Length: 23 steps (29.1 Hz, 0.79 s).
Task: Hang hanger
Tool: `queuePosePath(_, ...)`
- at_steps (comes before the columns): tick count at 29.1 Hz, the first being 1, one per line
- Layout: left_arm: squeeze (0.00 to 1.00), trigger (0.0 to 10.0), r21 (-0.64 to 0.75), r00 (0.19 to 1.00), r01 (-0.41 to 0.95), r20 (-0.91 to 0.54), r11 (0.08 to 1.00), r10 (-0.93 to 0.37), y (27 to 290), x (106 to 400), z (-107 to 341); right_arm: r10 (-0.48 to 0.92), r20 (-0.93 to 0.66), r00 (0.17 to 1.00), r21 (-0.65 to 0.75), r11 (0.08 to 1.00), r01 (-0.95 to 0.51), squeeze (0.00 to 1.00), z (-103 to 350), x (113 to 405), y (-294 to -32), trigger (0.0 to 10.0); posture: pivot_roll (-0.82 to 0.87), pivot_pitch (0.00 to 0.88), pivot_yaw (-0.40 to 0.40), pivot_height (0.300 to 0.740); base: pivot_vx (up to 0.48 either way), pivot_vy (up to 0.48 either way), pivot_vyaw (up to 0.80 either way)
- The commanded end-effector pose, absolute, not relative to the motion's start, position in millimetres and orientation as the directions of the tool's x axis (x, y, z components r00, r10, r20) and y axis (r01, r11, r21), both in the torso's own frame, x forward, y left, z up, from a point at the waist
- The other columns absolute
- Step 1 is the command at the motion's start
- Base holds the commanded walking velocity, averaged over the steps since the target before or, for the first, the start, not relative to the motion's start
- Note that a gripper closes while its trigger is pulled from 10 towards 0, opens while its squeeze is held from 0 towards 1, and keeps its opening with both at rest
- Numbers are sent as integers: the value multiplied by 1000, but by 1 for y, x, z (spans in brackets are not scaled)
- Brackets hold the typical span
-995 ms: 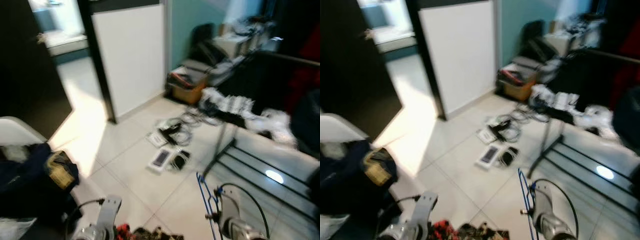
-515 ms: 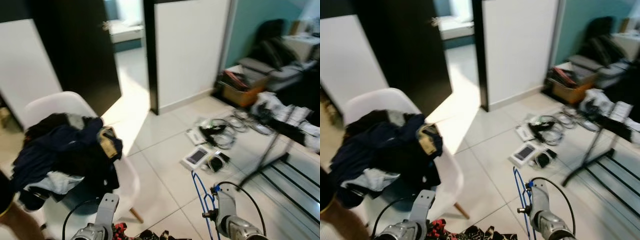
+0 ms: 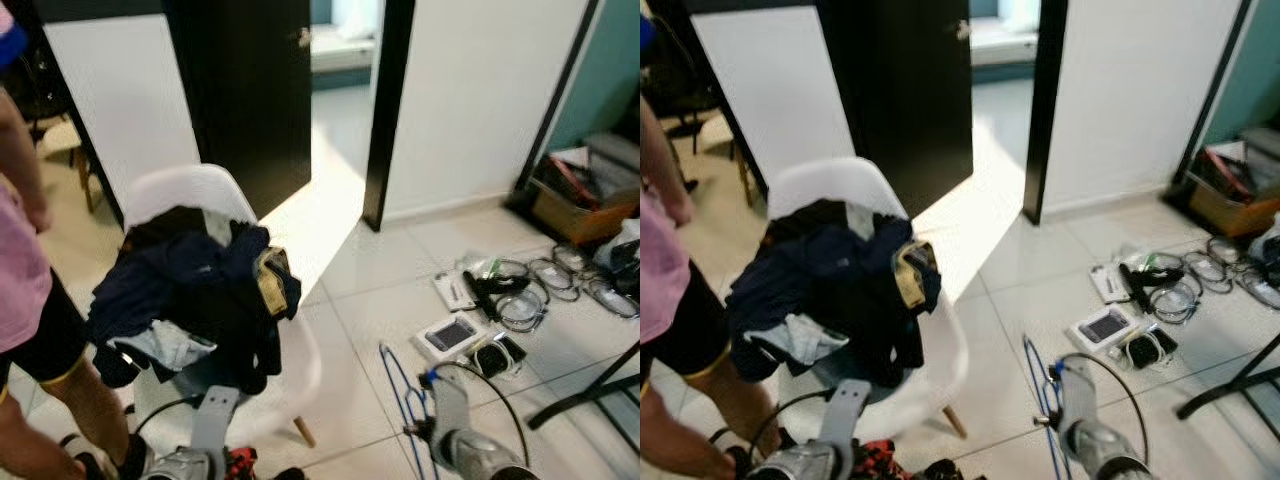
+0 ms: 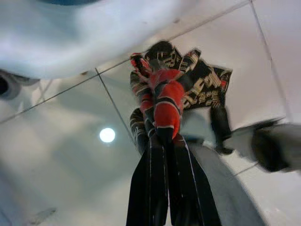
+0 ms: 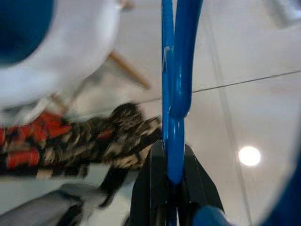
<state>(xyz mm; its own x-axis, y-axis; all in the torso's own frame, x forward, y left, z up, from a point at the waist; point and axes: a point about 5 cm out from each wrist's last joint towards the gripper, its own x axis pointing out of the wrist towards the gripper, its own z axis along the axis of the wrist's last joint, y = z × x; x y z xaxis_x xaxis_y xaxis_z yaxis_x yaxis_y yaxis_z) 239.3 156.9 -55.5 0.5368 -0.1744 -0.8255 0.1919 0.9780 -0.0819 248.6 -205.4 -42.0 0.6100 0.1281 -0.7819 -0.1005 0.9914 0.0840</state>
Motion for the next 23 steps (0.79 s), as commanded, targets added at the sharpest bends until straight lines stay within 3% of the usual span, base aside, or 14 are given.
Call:
queuePosePath(1, 0, 10000, -82, 527, 180, -834, 980, -166, 161, 235, -58, 140, -787, 601, 85, 989, -119, 0, -42, 249, -202, 10000, 32, 0, 1, 740, 0, 0, 800)
queuePosePath(7, 0, 10000, -87, 523, 183, -835, 979, -172, 161, 235, -58, 234, -800, 552, 151, 969, -193, 0, -46, 244, -191, 10000, 36, 0, 0, 740, 0, 0, 800)
queuePosePath(14, 0, 10000, -88, 519, 186, -837, 979, -174, 160, 235, -58, 231, -819, 525, 140, 968, -207, 0, -48, 241, -192, 10000, 34, 0, -1, 740, 0, 0, 759)
queuePosePath(23, 0, 10000, -83, 508, 207, -842, 975, -180, 160, 235, -58, 220, -830, 512, 122, 968, -219, 0, -48, 241, -194, 10000, 32, 0, 0, 740, -299, 0, 0)
